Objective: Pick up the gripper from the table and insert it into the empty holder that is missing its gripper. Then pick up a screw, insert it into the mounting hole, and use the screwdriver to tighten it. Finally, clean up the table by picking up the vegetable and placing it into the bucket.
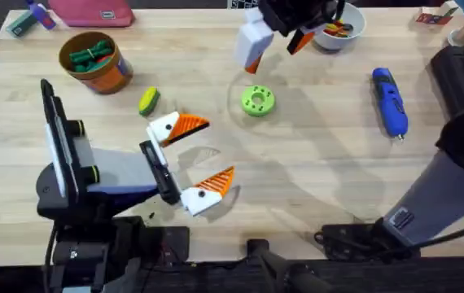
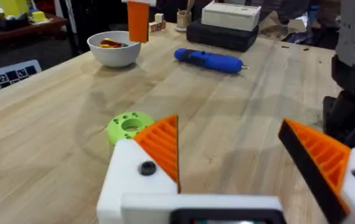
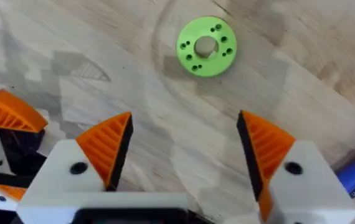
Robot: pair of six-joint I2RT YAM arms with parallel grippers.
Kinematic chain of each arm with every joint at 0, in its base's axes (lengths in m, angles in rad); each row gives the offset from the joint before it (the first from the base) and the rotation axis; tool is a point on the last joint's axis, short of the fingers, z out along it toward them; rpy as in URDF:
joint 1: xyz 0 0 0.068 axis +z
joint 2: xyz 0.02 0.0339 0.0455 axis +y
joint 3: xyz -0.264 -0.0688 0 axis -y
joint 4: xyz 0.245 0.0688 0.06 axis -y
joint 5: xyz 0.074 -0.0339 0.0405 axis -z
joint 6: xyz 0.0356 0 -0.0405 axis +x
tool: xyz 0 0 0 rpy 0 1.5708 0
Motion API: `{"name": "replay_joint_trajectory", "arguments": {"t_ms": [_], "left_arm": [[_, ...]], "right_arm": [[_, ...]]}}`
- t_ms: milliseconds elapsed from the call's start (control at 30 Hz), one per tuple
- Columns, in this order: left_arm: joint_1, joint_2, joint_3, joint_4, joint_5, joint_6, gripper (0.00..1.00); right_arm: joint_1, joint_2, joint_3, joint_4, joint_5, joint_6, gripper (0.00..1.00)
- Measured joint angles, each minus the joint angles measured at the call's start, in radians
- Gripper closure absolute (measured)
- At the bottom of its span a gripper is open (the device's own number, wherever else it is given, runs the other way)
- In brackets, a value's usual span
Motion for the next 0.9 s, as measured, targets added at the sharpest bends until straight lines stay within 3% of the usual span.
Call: {"name": "replay_joint_trajectory", "arguments": {"t_ms": [567,900], "left_arm": [[0.0,0.0,0.0,0.0,0.0,0.0,0.015],[0.0,0.0,0.0,0.0,0.0,0.0,0.015]], "right_arm": [[-0.05,-0.019,-0.139,0.044,0.0,0.021,0.032],[-0.106,-0.211,-0.366,0.181,0.0,0.05,0.033]]}}
